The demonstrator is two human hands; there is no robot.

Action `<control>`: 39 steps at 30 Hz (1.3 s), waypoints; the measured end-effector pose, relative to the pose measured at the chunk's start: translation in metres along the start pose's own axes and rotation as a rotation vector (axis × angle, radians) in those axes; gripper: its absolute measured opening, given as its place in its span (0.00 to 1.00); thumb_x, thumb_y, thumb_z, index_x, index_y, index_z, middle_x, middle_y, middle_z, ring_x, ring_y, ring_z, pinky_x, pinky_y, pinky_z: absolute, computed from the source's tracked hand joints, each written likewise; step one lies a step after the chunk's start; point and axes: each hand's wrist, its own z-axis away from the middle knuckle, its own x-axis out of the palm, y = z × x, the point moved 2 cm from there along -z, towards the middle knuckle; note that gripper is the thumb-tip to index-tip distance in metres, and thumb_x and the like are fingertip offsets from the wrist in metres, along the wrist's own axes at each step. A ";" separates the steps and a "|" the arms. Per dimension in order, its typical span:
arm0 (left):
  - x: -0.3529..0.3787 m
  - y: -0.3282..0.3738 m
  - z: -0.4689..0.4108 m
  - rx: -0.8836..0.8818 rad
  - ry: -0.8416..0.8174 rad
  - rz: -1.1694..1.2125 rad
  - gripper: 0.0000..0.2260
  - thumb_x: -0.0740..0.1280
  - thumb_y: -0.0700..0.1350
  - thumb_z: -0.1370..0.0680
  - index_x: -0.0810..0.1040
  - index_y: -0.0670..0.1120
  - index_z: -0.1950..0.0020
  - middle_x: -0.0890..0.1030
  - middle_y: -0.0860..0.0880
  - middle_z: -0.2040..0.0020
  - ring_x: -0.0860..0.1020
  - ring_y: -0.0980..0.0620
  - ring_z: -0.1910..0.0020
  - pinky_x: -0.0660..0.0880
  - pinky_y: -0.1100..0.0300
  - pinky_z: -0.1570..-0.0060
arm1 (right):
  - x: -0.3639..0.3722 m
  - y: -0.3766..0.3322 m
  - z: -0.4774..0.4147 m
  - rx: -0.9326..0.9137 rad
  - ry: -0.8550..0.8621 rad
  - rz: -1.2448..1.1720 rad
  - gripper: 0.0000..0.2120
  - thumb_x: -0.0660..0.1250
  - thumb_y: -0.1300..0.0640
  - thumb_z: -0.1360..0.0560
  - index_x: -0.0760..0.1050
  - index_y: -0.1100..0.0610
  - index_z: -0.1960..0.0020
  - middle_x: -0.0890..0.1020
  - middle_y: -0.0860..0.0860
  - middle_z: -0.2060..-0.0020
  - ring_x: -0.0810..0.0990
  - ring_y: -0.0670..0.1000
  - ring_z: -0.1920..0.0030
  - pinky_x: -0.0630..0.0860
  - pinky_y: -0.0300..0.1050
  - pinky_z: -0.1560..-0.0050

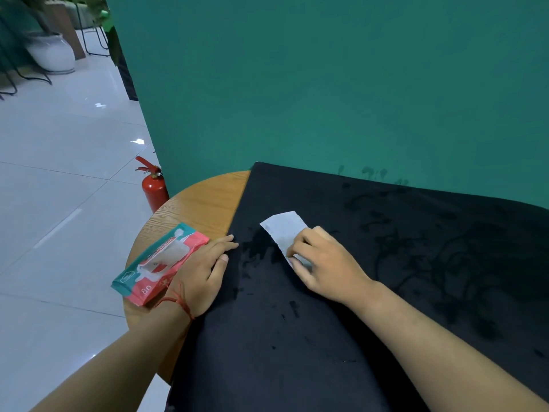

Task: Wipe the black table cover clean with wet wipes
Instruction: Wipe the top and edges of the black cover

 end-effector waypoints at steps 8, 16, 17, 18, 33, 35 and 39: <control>-0.001 0.002 0.000 -0.007 -0.014 0.001 0.19 0.53 0.52 0.15 0.77 0.56 0.28 0.73 0.62 0.25 0.68 0.65 0.27 0.65 0.59 0.26 | -0.002 -0.009 0.022 0.292 -0.243 0.097 0.07 0.64 0.51 0.21 0.77 0.50 0.56 0.76 0.44 0.61 0.74 0.49 0.58 0.75 0.45 0.57; -0.003 0.003 0.002 -0.004 -0.011 0.025 0.19 0.55 0.50 0.16 0.78 0.55 0.28 0.74 0.61 0.25 0.69 0.64 0.27 0.66 0.58 0.25 | -0.007 -0.060 0.010 0.617 -0.503 -0.176 0.09 0.66 0.44 0.23 0.78 0.48 0.57 0.82 0.43 0.61 0.81 0.49 0.54 0.82 0.50 0.54; -0.003 0.004 0.002 -0.003 -0.009 0.025 0.19 0.55 0.50 0.16 0.78 0.55 0.28 0.74 0.61 0.25 0.69 0.64 0.27 0.66 0.58 0.25 | -0.013 -0.062 0.004 0.639 -0.498 -0.156 0.11 0.65 0.41 0.23 0.79 0.48 0.56 0.82 0.43 0.60 0.81 0.50 0.54 0.82 0.50 0.54; -0.003 0.004 0.002 -0.003 -0.009 0.025 0.19 0.54 0.50 0.16 0.78 0.56 0.28 0.74 0.61 0.25 0.69 0.64 0.27 0.66 0.58 0.25 | -0.020 -0.059 -0.003 0.657 -0.449 -0.111 0.13 0.64 0.40 0.22 0.79 0.47 0.56 0.83 0.43 0.60 0.81 0.51 0.54 0.81 0.49 0.54; -0.003 0.004 0.003 0.004 -0.002 0.021 0.19 0.54 0.50 0.16 0.78 0.55 0.29 0.74 0.61 0.26 0.69 0.65 0.27 0.67 0.57 0.25 | 0.060 -0.031 -0.022 0.495 -0.415 0.080 0.34 0.43 0.39 0.12 0.42 0.56 0.13 0.42 0.51 0.14 0.37 0.51 0.15 0.40 0.51 0.16; -0.003 0.003 0.003 0.005 -0.001 0.016 0.20 0.54 0.50 0.16 0.78 0.55 0.29 0.74 0.61 0.25 0.69 0.65 0.26 0.67 0.56 0.25 | 0.062 -0.028 -0.023 0.485 -0.422 0.086 0.36 0.41 0.36 0.14 0.39 0.54 0.13 0.39 0.50 0.14 0.34 0.49 0.16 0.36 0.50 0.16; -0.003 0.001 0.002 0.007 -0.005 0.013 0.20 0.54 0.51 0.16 0.78 0.55 0.28 0.73 0.62 0.25 0.69 0.65 0.26 0.68 0.54 0.25 | 0.066 -0.023 -0.026 0.477 -0.432 0.097 0.39 0.39 0.31 0.16 0.38 0.54 0.13 0.38 0.49 0.14 0.32 0.47 0.16 0.35 0.51 0.16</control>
